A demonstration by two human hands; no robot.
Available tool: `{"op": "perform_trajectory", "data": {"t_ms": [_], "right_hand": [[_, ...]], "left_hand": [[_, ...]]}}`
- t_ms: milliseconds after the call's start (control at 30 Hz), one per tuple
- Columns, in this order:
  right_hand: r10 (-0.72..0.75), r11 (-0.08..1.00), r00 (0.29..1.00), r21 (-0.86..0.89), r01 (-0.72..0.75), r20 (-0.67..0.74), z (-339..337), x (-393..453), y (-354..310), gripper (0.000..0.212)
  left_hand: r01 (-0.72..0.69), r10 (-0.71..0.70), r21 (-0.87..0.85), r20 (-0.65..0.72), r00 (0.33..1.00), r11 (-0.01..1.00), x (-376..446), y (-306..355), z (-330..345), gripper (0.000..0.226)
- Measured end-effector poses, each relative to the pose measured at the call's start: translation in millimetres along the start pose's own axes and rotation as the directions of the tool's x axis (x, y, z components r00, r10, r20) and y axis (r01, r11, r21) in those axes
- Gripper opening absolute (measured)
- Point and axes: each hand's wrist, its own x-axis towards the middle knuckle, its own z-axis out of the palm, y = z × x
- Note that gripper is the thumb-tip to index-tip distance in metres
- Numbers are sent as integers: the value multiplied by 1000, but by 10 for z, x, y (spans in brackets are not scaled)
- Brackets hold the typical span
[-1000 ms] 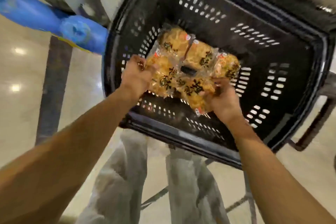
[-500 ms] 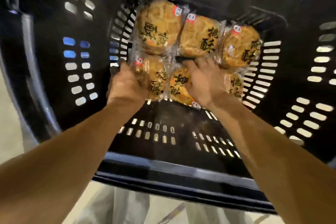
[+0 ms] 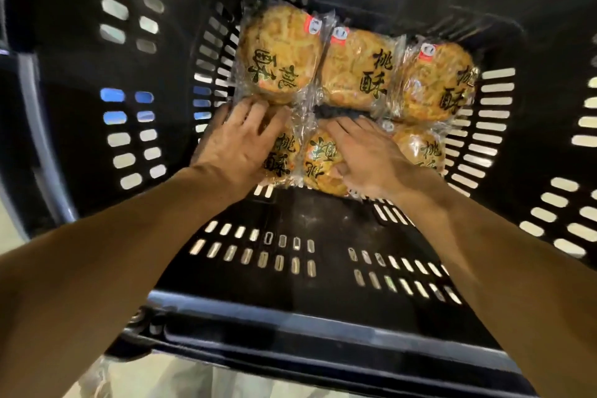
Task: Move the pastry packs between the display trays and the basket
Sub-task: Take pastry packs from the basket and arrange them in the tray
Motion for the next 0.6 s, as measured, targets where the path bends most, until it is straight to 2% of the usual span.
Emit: {"op": "perform_trajectory", "data": {"t_ms": [200,333,467,600], "right_hand": [[13,999,999,50,-15,37,-48,25,14,85],[113,991,994,73,-112,-12,-220,-191,-146,86],[202,965,978,178,-190,-51,-561,-923,-350,77],[356,899,929,307,-312,-99,-1278,-2212,-597,67]], "left_hand": [[-27,26,-57,-13,1000,998,0,-96,16,109],[12,-12,-11,34,999,1000,-109,-35,-201,104],[37,-36,34,-11,999,999,-552,70,-678,91],[-37,42,80,-55,998,996,-1357,401,-1549,82]]}}
